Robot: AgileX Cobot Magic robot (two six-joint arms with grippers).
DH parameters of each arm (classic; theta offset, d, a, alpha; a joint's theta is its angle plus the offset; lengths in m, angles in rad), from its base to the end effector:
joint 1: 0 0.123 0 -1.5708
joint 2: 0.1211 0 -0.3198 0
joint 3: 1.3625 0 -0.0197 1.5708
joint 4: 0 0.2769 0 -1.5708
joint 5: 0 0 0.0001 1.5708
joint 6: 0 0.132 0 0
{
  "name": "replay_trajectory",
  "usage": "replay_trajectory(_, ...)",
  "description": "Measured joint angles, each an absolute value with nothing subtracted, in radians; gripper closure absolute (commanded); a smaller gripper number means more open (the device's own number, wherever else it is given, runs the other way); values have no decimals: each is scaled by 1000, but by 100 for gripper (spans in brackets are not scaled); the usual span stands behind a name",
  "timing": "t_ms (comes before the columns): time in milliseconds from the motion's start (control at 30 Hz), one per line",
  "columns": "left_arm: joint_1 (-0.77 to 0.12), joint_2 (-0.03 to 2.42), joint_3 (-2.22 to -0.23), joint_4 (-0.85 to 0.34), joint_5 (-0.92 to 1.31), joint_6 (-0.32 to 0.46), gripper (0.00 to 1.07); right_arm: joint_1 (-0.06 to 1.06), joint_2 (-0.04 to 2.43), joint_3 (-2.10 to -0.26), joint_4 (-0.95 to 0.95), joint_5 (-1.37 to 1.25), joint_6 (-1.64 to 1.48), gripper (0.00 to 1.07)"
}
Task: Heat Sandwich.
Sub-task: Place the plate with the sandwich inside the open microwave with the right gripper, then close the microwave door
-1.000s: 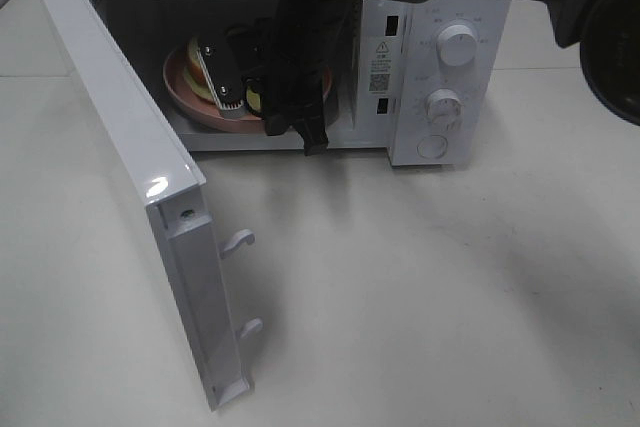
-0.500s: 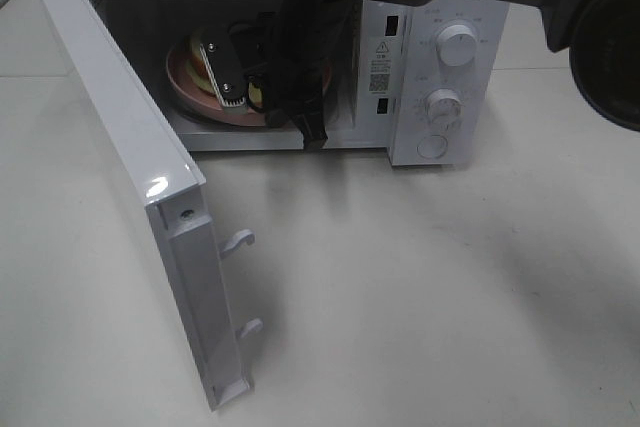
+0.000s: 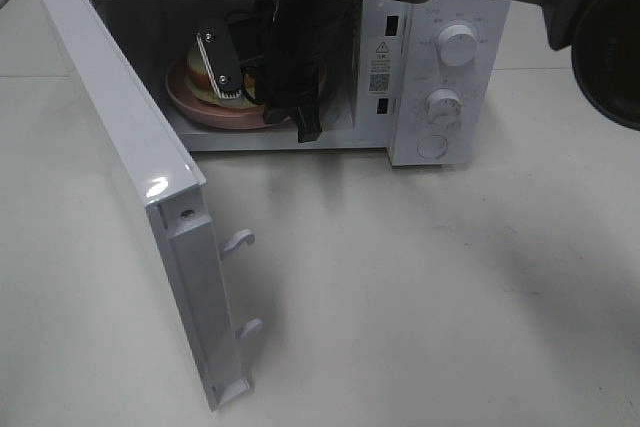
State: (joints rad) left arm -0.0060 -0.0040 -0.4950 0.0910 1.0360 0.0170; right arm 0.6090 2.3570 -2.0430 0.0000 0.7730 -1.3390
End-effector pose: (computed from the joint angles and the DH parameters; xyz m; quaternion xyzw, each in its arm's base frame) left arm 0.0208 0.0102 0.2729 0.0086 0.8461 0.0484 0.5308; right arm 0.4900 0.3418 0.1658 -0.7937 0.5392 -0.1005 0.2631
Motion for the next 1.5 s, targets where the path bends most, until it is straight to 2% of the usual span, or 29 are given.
replay_trajectory(33, -6, -4, -495, 91, 1036, 17, 2, 609, 2357, -2043, 0, 771, -1332, 48)
replay_trajectory(67, -6, -4, -495, 91, 1036, 17, 2, 609, 2357, -2043, 0, 771, -1332, 48)
replay_trajectory(100, -6, -4, -495, 91, 1036, 17, 2, 609, 2357, -2043, 0, 770, -1309, 39)
replay_trajectory(233, -6, -4, -495, 91, 1036, 17, 2, 609, 2357, -2043, 0, 770, -1254, 33)
replay_trajectory(500, -6, -4, -495, 91, 1036, 17, 2, 609, 2338, -2021, 0, 763, -1211, 32)
replay_trajectory(1500, -6, -4, -495, 91, 1036, 17, 2, 628, 2004, -1558, 0, 680, -1205, 32)
